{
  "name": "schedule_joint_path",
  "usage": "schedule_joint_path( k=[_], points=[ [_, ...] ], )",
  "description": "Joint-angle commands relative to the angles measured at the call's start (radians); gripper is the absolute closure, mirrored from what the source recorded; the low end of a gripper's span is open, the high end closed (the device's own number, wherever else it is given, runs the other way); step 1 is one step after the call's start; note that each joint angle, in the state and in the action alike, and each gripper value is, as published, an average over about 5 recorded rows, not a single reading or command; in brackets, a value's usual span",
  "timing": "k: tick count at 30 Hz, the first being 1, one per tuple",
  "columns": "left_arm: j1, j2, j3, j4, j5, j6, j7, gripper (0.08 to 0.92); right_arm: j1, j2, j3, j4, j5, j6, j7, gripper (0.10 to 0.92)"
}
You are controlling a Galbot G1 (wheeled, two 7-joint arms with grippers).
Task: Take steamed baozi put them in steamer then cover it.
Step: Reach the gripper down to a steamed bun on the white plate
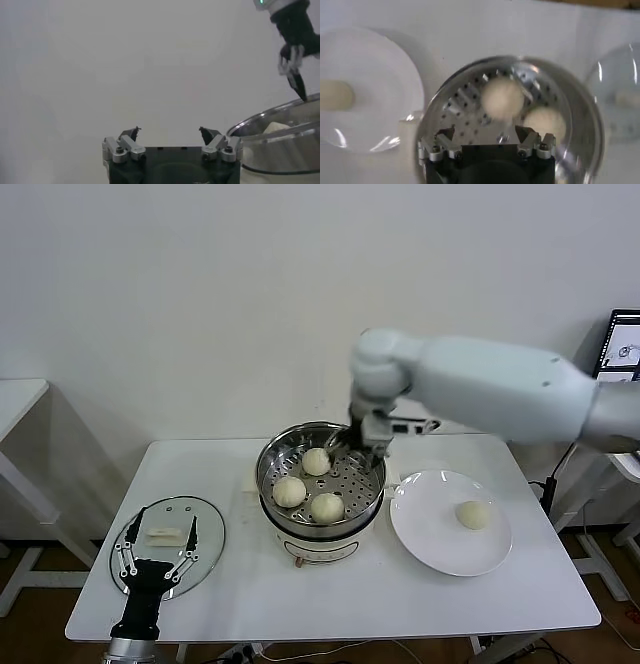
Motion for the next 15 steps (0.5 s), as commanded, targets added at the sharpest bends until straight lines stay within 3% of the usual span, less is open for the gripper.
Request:
schedule_joint_path(
  k=[1,6,15],
  points=[
    [-0.002,0.003,0.003,-0.002,0.002,0.004,0.001,0.177,0.04,-0.254,-0.007,-0.24,0.283,-0.413,-0.042,0.203],
    [0.001,0.003,0.003,-0.002,0.004,0.004,0.001,0.177,-0.087,-0.316,-0.036,-0.366,0.29,-0.483,-0.009,0.203],
    [0.015,-0.003,-0.005,-0.009,0.008,0.005,0.001,0.177,-0.325,-0.308,0.009,-0.462,0.259,-0.512,0.044,0.203]
  ],
)
